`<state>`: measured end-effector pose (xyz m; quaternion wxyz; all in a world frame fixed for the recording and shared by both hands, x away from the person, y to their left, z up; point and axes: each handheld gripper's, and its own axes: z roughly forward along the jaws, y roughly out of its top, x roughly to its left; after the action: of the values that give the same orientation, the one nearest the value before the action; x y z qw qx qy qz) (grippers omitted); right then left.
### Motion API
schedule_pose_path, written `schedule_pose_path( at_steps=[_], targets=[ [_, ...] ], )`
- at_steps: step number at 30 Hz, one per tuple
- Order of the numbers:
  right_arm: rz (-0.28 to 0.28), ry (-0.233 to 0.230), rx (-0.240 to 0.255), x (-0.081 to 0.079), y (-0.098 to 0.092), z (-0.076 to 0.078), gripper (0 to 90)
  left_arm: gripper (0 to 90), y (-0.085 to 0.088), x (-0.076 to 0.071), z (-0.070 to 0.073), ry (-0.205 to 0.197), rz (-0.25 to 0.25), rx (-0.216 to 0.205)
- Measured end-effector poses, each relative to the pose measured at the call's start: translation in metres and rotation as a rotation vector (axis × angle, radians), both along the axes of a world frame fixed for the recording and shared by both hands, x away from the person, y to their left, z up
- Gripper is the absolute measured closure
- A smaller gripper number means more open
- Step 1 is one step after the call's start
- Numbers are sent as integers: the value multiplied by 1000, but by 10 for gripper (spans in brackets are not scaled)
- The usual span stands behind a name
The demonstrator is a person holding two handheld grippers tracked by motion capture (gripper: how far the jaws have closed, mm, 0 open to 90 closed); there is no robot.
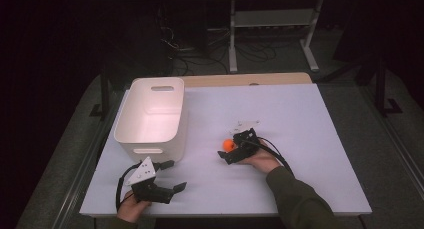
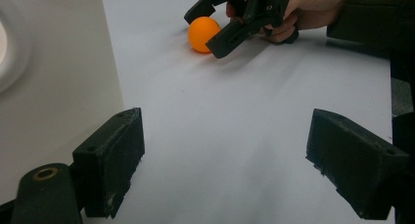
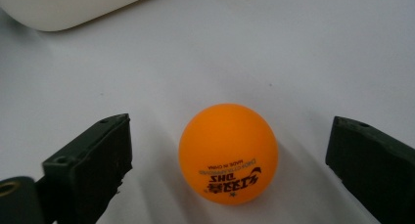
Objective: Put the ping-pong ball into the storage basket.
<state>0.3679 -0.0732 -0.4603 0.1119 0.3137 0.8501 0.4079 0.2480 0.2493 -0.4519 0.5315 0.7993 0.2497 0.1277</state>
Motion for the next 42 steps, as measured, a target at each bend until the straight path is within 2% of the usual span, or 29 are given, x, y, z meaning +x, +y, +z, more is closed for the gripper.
schedule_pose_path(
  at_steps=[18, 42],
  targets=[
    [20, 16, -8, 0, 0, -1, 214, 141, 0, 0, 0, -1, 0, 1],
    [7, 9, -10, 0, -3, 1, 403, 141, 0, 0, 0, -1, -1, 3]
  ],
)
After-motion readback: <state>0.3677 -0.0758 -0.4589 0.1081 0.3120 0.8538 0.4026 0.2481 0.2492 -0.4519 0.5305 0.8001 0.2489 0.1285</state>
